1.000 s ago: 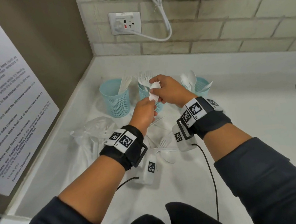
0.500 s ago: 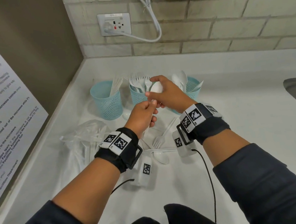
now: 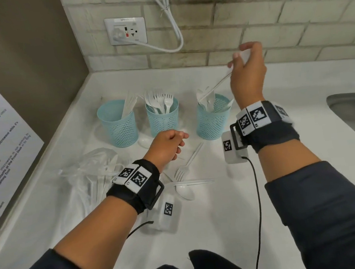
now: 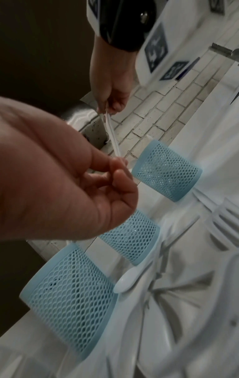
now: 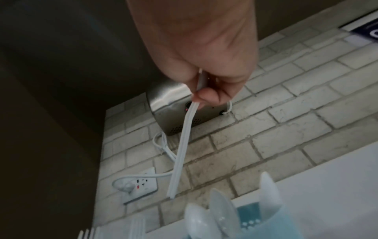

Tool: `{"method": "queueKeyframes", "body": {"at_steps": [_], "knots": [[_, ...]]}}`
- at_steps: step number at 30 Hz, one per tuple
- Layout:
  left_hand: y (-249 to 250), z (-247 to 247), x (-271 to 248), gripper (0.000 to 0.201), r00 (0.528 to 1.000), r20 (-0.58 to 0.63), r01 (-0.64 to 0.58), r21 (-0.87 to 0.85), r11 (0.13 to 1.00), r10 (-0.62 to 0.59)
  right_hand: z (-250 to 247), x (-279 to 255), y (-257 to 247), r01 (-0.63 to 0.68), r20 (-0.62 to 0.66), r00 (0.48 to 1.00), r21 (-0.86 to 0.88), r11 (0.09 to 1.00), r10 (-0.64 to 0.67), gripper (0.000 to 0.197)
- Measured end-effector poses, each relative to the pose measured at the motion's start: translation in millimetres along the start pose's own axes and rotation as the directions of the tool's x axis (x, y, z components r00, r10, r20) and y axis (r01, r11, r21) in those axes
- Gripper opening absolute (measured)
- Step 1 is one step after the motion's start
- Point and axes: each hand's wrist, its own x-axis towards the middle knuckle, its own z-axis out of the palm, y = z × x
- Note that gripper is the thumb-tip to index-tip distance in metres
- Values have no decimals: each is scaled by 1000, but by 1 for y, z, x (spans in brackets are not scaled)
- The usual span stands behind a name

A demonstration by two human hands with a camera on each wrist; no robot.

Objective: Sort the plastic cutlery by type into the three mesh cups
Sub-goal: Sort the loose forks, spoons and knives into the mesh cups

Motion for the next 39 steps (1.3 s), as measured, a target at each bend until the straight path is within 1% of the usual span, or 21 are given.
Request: {"method": "queueKeyframes", "body": {"at_steps": [3,6,9,12,15,17,19,20,22,24,25,26,27,28,29,31,33,34,35,36,39], "knots": [[-4,-5,1,23,999,-28,21,56,998,-19,-4,-1,7,80,-46,995,-111,991,-86,22],[-8,-10,3,25,997,-60,49,104,993,-43,-1,-9,23,132,26,991,-237,962,-130,25],[-13,-16,4,25,994,-82,88,134,987,-77,5,-16,38,146,154,983,-352,925,-96,27],[-17,-22,3,20,989,-111,114,158,981,-97,9,-23,49,191,266,961,-431,882,-78,29],[-23,-28,5,8,986,-148,106,235,966,-72,12,-26,59,243,368,930,-564,789,-23,34],[-27,-31,4,9,985,-161,109,286,952,-65,14,-25,64,291,403,915,-619,730,-23,37],[-29,-34,3,12,984,-163,123,336,934,-71,15,-24,61,299,407,913,-653,696,-11,37],[-30,-36,3,16,984,-162,134,365,921,-79,15,-24,56,291,403,915,-656,696,-3,36],[-33,-38,3,22,981,-167,166,427,889,-103,15,-26,43,270,370,928,-600,753,-37,37],[-37,-40,4,24,973,-187,212,499,840,-134,16,-30,28,293,335,931,-456,840,-143,34],[-38,-41,4,28,969,-198,233,535,812,-147,17,-32,22,305,344,922,-363,880,-178,30],[-39,-42,4,32,965,-208,251,568,784,-159,18,-34,15,308,392,901,-277,910,-185,27],[-40,-43,4,36,962,-215,266,597,757,-168,20,-37,9,298,474,865,-221,929,-165,25],[-41,-44,3,40,960,-219,275,621,734,-174,21,-40,3,282,579,807,-205,937,-116,24],[-42,-45,3,43,959,-220,279,640,716,-177,21,-45,-2,265,685,726,-213,940,-50,22],[-43,-47,0,46,959,-218,282,652,704,-182,23,-53,-5,229,846,525,-247,941,94,19],[-43,-47,-2,49,957,-214,291,659,694,-197,25,-60,-2,245,913,346,-310,919,216,20],[-42,-46,-3,51,956,-214,295,675,676,-203,26,-64,2,273,919,282,-351,896,274,21],[-42,-46,-5,52,955,-217,297,702,647,-203,27,-68,7,313,913,242,-395,864,330,24],[-42,-45,-5,53,955,-223,297,734,610,-196,29,-72,12,364,899,225,-436,823,376,27],[-42,-43,-9,58,953,-244,302,788,537,-178,31,-81,26,496,855,238,-515,699,460,39]]}}
